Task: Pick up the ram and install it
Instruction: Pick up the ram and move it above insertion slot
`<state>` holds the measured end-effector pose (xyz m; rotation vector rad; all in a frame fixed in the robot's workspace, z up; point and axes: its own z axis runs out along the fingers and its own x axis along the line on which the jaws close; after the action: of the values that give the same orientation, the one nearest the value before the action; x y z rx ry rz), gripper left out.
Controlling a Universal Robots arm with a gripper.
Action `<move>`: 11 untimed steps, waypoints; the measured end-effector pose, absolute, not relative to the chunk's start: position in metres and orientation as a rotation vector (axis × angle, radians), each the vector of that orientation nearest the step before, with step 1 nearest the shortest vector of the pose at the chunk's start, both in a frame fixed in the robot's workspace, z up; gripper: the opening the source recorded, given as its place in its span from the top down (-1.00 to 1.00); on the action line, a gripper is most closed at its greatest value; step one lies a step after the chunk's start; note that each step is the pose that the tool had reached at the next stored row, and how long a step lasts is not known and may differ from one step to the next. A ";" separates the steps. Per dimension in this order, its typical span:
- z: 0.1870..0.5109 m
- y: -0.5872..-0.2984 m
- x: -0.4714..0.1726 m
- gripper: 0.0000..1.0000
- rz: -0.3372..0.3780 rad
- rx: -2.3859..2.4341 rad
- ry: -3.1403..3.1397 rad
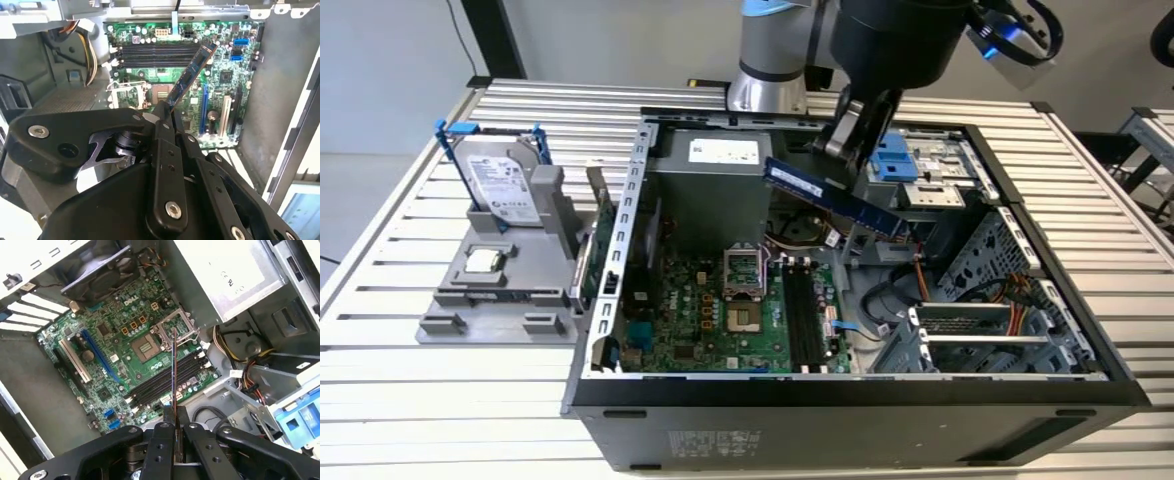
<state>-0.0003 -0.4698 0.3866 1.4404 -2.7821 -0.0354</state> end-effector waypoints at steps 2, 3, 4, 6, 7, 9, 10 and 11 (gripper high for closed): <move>0.387 -0.470 0.000 1.00 -0.036 1.404 -2.801; 0.386 -0.470 0.000 1.00 -0.036 1.386 -2.810; 0.386 -0.470 0.000 1.00 -0.036 1.366 -2.820; 0.386 -0.470 0.000 1.00 -0.036 1.332 -2.837; 0.386 -0.470 0.000 1.00 -0.036 1.316 -2.844; 0.386 -0.470 0.000 1.00 -0.036 1.283 -2.860; 0.386 -0.470 0.000 1.00 -0.036 1.264 -2.868; 0.386 -0.470 0.000 1.00 -0.036 1.248 -2.876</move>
<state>-0.0002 -0.4698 0.3864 1.2477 -2.8755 -0.0363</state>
